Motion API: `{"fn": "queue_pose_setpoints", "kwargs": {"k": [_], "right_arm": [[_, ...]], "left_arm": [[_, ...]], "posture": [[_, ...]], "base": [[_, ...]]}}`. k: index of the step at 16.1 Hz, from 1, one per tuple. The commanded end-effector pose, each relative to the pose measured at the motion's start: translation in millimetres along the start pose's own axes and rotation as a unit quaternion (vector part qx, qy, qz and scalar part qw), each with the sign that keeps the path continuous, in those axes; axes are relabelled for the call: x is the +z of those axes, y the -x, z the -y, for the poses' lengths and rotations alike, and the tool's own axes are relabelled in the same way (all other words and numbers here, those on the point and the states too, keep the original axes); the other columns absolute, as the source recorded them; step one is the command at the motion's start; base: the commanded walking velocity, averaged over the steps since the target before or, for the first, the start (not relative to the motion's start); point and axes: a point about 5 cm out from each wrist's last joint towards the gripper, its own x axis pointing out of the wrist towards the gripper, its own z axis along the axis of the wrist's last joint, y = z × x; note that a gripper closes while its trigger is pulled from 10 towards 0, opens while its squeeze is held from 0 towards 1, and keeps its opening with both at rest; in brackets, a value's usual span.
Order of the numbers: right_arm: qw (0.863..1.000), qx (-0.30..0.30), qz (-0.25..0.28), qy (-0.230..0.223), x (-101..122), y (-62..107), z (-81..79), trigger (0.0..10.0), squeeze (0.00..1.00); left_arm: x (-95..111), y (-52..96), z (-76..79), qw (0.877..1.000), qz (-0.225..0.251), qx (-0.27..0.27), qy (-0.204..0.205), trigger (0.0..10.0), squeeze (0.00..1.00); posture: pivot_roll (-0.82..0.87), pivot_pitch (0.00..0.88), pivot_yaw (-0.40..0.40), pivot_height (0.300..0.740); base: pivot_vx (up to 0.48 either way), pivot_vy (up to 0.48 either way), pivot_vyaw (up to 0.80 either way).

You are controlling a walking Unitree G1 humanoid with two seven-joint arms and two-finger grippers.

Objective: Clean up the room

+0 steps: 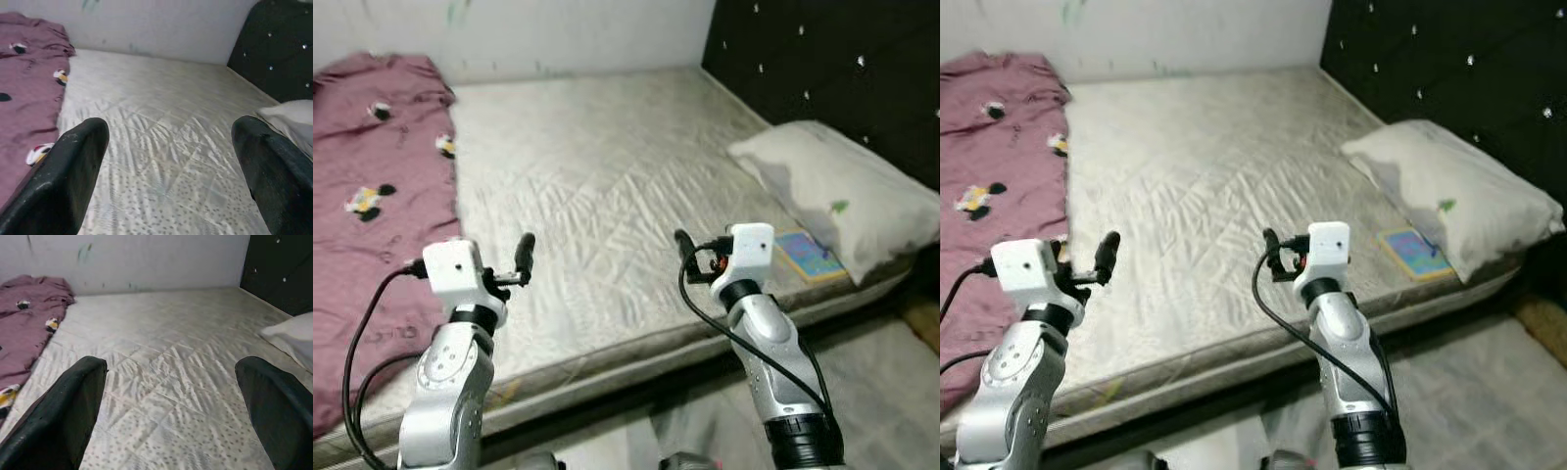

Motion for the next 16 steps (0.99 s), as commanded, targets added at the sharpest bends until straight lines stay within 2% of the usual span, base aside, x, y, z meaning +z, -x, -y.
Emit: {"fn": "queue_pose_setpoints", "kwargs": {"k": [1,16], "right_arm": [[1.0,-0.014,-0.002,0.005,0.4,2.1,10.8,10.0,0.0],[1.0,-0.009,0.003,0.014,1.9,0.8,9.8,10.0,0.0]], "left_arm": [[1.2,-2.5,7.9,1.0,0.001,-0.012,0.003,10.0,0.0],[1.9,-4.5,9.1,1.0,0.007,-0.01,0.006,10.0,0.0]], "posture": [[-0.03,0.006,-0.032,0.74],[-0.03,0.002,-0.032,0.74]], "base": [[0.0,0.45,0.0],[0.0,0.444,0.0]]}}
